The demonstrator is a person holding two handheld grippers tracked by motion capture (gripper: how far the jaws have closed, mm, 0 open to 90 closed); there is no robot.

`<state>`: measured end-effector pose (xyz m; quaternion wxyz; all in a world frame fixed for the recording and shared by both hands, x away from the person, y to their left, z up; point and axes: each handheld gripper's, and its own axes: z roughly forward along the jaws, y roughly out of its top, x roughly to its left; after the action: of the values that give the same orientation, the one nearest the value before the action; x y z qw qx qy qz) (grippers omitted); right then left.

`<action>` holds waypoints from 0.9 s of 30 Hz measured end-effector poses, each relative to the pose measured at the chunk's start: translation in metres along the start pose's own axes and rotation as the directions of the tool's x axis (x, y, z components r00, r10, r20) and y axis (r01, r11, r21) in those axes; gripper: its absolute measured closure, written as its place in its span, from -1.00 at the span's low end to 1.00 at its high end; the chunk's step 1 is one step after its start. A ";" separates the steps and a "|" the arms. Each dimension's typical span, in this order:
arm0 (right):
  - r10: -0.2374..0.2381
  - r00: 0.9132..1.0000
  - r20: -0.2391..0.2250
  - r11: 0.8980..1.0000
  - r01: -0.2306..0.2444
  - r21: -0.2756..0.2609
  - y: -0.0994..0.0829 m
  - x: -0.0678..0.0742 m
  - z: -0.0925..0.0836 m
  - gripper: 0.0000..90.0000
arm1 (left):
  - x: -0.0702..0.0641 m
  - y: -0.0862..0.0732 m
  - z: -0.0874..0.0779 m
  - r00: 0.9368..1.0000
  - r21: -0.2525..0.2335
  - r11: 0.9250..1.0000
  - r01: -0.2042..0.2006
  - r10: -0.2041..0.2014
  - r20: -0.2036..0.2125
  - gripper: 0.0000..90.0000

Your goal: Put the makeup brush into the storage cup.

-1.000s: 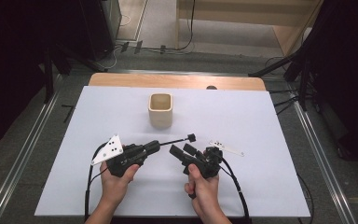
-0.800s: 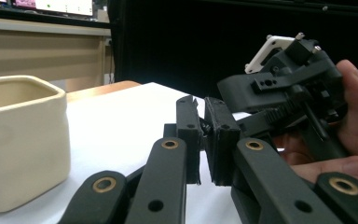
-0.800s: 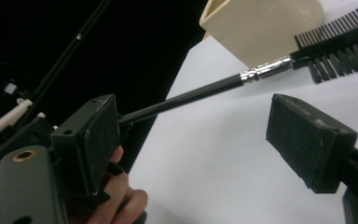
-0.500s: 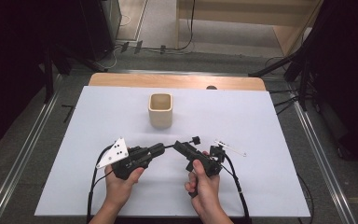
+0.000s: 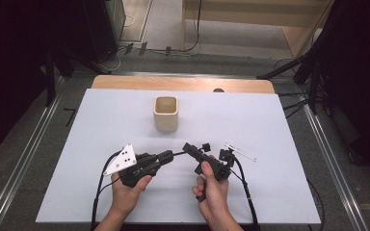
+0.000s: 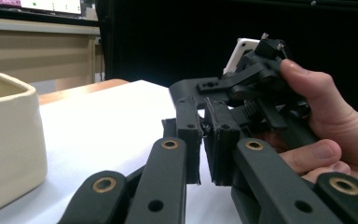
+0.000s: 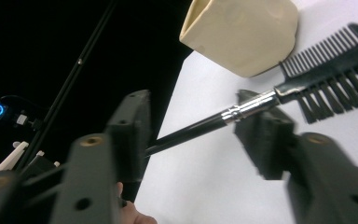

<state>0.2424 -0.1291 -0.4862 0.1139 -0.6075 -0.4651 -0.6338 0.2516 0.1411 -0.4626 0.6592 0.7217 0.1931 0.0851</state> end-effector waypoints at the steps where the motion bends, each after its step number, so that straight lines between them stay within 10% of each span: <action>1: 0.007 1.000 -0.004 1.000 -0.007 -0.002 0.000 -0.001 0.000 0.23 | 0.000 -0.001 0.000 1.000 0.006 1.000 -0.001 0.001 0.005 0.91; 3: 0.008 0.999 -0.042 1.000 -0.009 -0.011 0.001 -0.003 -0.002 0.43 | 0.000 -0.002 0.001 1.000 0.030 1.000 0.002 -0.002 0.024 0.88; 4: -0.006 0.999 -0.054 1.000 0.006 -0.009 0.002 -0.003 -0.003 0.92 | -0.001 -0.003 0.001 0.999 0.037 0.999 -0.001 0.000 0.033 0.74; 8: -0.134 0.989 -0.063 0.991 0.134 -0.005 0.003 -0.001 -0.006 0.93 | 0.004 0.000 0.000 0.999 0.081 0.996 0.030 -0.033 0.033 -0.07; 15: -0.408 0.912 0.039 0.912 0.409 -0.021 0.001 0.021 -0.008 0.93 | 0.007 -0.001 0.003 0.998 0.136 0.989 0.067 -0.069 0.013 -0.14; 27: -0.585 0.809 0.054 0.810 0.587 -0.011 -0.004 0.042 -0.009 0.93 | 0.001 -0.002 0.013 0.996 0.187 0.979 0.086 -0.087 -0.002 -0.12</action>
<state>0.2236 -0.1157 -0.4494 -0.1063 -0.4511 -0.6237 -0.6294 0.2568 0.1293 -0.4666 0.5923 0.7714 0.2296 0.0357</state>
